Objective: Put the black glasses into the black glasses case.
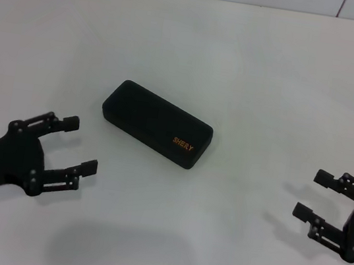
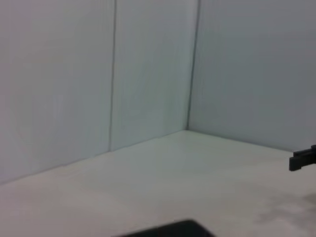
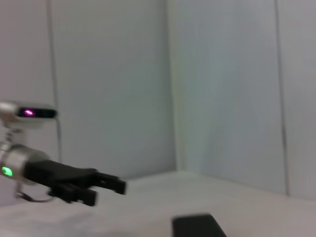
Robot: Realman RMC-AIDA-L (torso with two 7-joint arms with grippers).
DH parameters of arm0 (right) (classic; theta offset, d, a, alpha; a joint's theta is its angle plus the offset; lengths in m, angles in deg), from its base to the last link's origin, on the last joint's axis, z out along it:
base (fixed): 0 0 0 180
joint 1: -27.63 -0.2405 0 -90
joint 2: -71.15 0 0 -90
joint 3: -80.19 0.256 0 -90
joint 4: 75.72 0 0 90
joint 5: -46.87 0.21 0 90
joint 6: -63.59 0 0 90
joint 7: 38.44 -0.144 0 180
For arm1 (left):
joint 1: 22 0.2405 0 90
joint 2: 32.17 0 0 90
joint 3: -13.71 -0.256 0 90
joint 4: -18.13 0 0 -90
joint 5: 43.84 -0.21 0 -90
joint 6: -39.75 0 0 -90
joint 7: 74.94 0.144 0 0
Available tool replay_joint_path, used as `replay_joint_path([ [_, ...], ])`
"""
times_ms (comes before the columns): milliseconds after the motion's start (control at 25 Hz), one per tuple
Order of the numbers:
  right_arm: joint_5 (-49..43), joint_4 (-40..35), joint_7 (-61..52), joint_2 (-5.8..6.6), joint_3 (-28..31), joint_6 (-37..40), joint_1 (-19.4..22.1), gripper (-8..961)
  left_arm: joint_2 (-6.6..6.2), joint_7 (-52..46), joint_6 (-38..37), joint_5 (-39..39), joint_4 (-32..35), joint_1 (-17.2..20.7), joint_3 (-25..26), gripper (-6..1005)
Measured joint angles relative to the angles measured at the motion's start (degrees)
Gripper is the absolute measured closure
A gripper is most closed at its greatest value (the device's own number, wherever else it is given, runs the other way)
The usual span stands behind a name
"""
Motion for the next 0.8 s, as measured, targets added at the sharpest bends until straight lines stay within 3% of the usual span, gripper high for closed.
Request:
replay_joint_path([
  [200,-0.06,0.29,0.02,-0.12,-0.20,-3.29,-0.36,294,0.25,1.80,2.22,-2.93,-1.85,-0.36,1.53,123],
  [800,-0.08,0.12,0.07,-0.12,-0.29,-3.02,-1.19,294,0.44,1.79,2.78,-2.82,-1.94,-0.30,1.79,123],
])
